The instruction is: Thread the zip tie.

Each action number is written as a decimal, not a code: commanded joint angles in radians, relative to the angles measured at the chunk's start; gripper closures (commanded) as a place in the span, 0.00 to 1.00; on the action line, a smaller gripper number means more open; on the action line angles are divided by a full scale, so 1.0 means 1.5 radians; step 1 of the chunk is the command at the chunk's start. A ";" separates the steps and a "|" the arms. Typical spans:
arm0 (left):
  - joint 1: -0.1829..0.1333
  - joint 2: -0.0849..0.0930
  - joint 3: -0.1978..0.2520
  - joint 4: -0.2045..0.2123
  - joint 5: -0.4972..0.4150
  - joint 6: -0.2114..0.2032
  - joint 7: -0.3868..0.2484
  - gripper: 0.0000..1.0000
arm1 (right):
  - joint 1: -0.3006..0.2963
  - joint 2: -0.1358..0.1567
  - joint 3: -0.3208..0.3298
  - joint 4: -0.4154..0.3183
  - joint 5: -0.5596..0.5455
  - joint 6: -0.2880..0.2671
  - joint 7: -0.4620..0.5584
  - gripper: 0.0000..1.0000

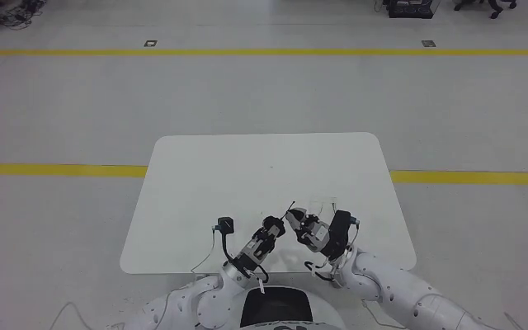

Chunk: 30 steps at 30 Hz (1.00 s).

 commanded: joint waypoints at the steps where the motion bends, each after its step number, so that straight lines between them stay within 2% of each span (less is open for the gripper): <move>1: -0.001 0.000 0.001 0.000 0.000 0.000 0.001 1.00 | 0.000 0.000 -0.001 -0.001 0.000 0.000 -0.001 1.00; 30: -0.008 0.004 0.011 -0.004 -0.003 0.000 0.006 1.00 | 0.018 0.005 -0.027 0.001 0.016 0.000 0.021 1.00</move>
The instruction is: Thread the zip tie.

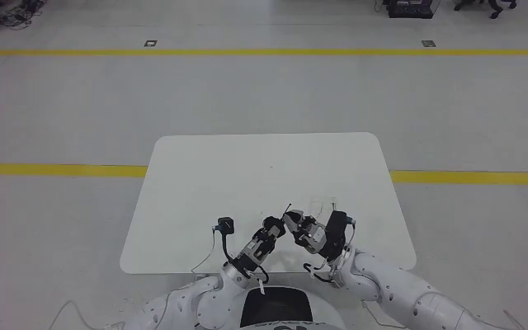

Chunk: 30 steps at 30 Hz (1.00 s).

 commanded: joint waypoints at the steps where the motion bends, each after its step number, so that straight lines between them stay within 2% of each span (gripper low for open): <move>1: 0.000 0.000 0.000 0.000 -0.001 0.000 -0.001 1.00 | 0.001 0.000 -0.001 0.001 0.002 0.000 0.002 1.00; 14: -0.003 0.001 0.002 -0.002 -0.003 0.000 -0.001 1.00 | 0.008 -0.001 -0.010 0.007 0.013 0.000 0.006 1.00; 15: -0.003 0.001 0.002 -0.002 -0.004 0.000 -0.001 1.00 | 0.008 -0.001 -0.010 0.007 0.014 0.000 0.006 0.66; 16: -0.004 0.001 0.003 -0.001 -0.005 0.000 0.000 1.00 | 0.007 -0.001 -0.011 0.007 0.018 0.000 0.005 0.13; 17: -0.004 0.001 0.003 0.000 -0.006 0.000 0.000 1.00 | 0.007 0.000 -0.012 0.006 0.022 0.000 0.003 0.00; 25: -0.001 -0.001 0.000 0.010 -0.031 0.000 0.008 1.00 | 0.008 0.012 -0.026 0.007 0.045 0.000 -0.028 0.00; 30: 0.002 -0.001 -0.008 0.006 -0.066 0.000 -0.002 1.00 | 0.021 0.030 -0.060 -0.012 0.094 0.000 -0.028 0.00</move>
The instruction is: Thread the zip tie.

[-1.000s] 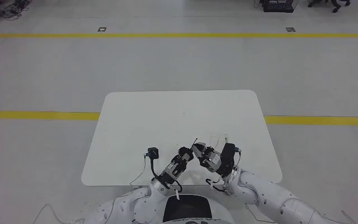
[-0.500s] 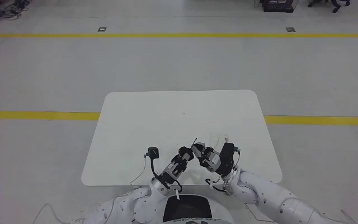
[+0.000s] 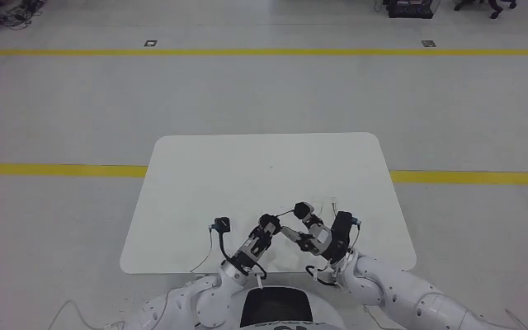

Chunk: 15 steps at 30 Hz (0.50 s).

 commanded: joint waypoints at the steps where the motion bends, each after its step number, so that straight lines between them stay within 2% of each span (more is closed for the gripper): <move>1: 0.001 0.001 -0.004 -0.005 -0.014 0.000 -0.007 1.00 | 0.008 0.007 -0.017 -0.009 0.022 0.000 -0.002 0.00; 11: 0.003 0.001 -0.011 -0.008 -0.033 0.001 -0.018 1.00 | 0.007 0.007 -0.017 -0.010 0.025 0.000 0.000 0.00; 13: 0.006 0.001 -0.020 -0.007 -0.045 0.000 -0.027 1.00 | 0.003 0.006 -0.012 -0.017 0.050 0.000 0.012 0.00; 15: 0.013 0.003 -0.033 -0.019 -0.059 0.000 -0.038 1.00 | 0.006 0.011 -0.014 -0.027 0.089 0.000 0.023 0.00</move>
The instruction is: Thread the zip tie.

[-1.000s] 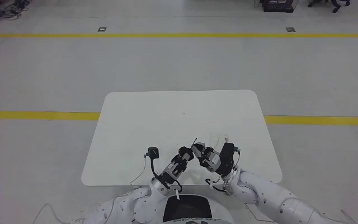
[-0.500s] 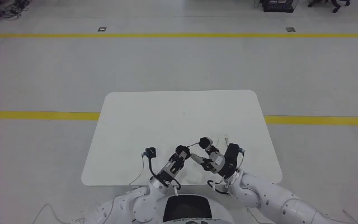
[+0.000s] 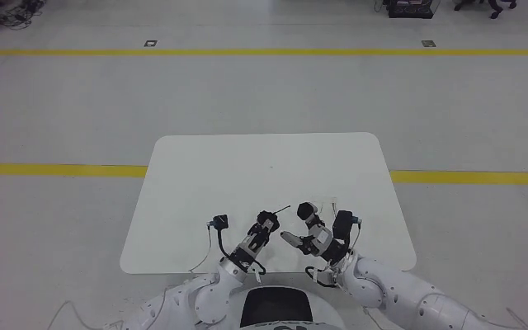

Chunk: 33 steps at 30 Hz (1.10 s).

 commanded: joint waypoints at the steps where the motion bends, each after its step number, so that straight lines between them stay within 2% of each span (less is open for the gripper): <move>1: 0.008 0.003 -0.012 -0.012 -0.011 0.000 -0.011 1.00 | 0.005 0.007 -0.005 -0.008 0.037 0.000 0.014 0.00; 7: 0.042 0.019 -0.058 -0.049 -0.031 0.000 -0.039 1.00 | 0.047 0.045 -0.053 -0.056 0.112 0.000 0.050 0.00; 16: 0.089 0.033 -0.118 -0.080 -0.036 0.000 -0.066 1.00 | 0.157 0.105 -0.165 -0.111 0.193 0.000 0.081 0.00; 26: 0.141 0.044 -0.188 -0.116 -0.048 0.000 -0.091 1.00 | 0.173 0.138 -0.165 -0.154 0.258 0.000 0.149 0.00; 33: 0.172 0.047 -0.227 -0.131 -0.048 0.000 -0.112 1.00 | 0.191 0.145 -0.165 -0.163 0.318 0.000 0.228 0.00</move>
